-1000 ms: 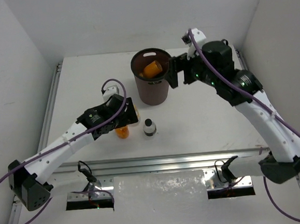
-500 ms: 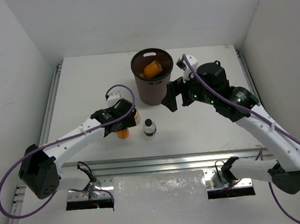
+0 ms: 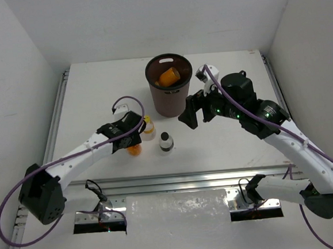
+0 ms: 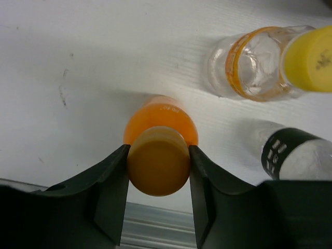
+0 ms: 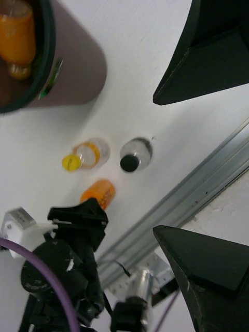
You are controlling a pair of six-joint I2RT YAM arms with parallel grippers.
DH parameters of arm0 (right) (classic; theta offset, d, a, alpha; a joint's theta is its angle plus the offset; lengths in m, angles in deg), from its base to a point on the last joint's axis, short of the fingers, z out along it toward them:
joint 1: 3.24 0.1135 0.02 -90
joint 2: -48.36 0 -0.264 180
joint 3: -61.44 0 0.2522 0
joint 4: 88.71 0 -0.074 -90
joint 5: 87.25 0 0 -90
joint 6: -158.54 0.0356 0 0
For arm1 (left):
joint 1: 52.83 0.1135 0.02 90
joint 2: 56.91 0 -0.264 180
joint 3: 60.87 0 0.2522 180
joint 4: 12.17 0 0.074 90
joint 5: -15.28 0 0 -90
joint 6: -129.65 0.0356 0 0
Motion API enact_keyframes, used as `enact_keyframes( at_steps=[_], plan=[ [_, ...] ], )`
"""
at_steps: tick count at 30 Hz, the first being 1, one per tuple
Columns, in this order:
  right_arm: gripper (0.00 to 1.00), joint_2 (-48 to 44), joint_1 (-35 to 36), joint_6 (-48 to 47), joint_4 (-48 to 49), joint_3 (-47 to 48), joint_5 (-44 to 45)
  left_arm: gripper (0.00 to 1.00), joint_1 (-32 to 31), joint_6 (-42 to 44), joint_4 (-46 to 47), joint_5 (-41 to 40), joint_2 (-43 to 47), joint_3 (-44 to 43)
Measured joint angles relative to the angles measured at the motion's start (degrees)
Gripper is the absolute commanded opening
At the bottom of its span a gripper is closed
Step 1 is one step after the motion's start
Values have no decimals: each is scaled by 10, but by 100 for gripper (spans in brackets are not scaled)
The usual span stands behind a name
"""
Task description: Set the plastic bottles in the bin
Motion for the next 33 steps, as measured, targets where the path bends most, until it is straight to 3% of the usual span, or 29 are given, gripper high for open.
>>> enact_keyframes(
  at_steps=[5, 9, 14, 18, 21, 24, 25, 26, 27, 29, 30, 33],
  plan=[
    [99, 6, 30, -32, 53, -41, -101, 0, -1, 23, -56, 48, 148, -10],
    [99, 34, 98, -70, 114, -77, -150, 0, -1, 65, -61, 146, 246, -63],
    [99, 101, 176, -140, 162, -66, -127, 0, -1, 99, -32, 290, 279, -90],
    [99, 155, 194, -176, 192, -62, -79, 0, 2, 112, -33, 345, 278, -89],
    [69, 174, 194, -193, 220, -75, -73, 0, -2, 112, -6, 402, 267, -88],
    [56, 181, 195, -201, 239, -82, -77, 0, -2, 115, 10, 413, 271, -88],
    [41, 179, 196, -202, 248, -87, -78, 0, -2, 117, 10, 411, 273, -88],
    [33, 176, 197, -204, 259, -93, -75, 5, -2, 118, 10, 411, 273, -89],
    [27, 171, 197, -205, 270, -101, -71, 27, -2, 119, 10, 410, 273, -89],
    [18, 163, 198, -206, 282, -111, -63, 59, -3, 119, 9, 398, 270, -93],
    [16, 160, 199, -206, 285, -114, -52, 80, -3, 117, 5, 382, 268, -101],
    [15, 143, 195, -209, 288, -116, -10, 100, -3, 98, -17, 292, 268, -126]
  ],
)
